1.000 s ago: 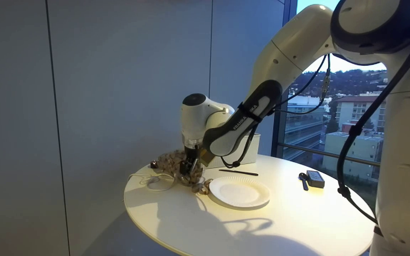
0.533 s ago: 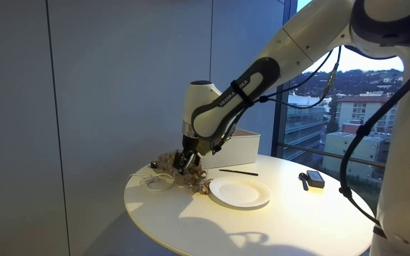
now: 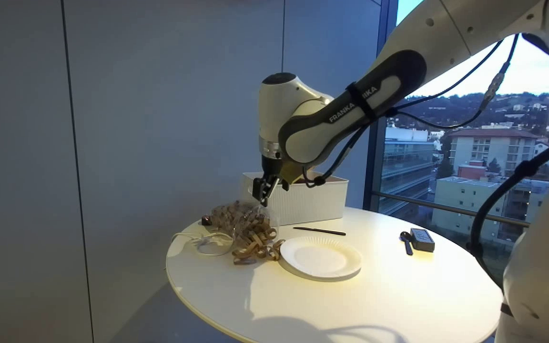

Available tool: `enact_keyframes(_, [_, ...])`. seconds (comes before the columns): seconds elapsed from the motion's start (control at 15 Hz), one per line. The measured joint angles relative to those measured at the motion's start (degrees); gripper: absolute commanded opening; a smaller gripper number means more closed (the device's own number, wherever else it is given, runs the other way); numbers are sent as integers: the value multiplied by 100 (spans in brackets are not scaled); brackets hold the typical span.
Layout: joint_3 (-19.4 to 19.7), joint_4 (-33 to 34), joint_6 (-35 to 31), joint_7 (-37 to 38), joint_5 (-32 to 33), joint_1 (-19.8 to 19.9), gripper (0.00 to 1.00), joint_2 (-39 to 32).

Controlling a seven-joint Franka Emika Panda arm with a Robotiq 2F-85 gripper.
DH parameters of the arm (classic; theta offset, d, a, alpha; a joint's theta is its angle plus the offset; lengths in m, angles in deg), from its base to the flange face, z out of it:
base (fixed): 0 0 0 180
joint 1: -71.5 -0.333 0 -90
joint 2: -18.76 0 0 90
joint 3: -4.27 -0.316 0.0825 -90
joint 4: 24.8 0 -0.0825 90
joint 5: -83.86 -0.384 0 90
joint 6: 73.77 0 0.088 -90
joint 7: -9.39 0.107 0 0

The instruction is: Put the rubber bands back into the plastic bag

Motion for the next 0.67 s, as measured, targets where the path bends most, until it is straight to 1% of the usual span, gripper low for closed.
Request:
enact_keyframes(0.07, [-50, -51, 212, 131, 84, 19, 100, 135])
enact_keyframes(0.13, [-76, -99, 458, 130, -39, 2, 100, 256])
enact_keyframes(0.33, [-74, -215, 1299, -311, -1317, -175, 100, 524])
enact_keyframes(0.47, [-75, -284, 1902, -359, -1988, -238, 100, 664])
enact_keyframes(0.67, [-67, -441, 2506, 51, -2517, -201, 100, 860])
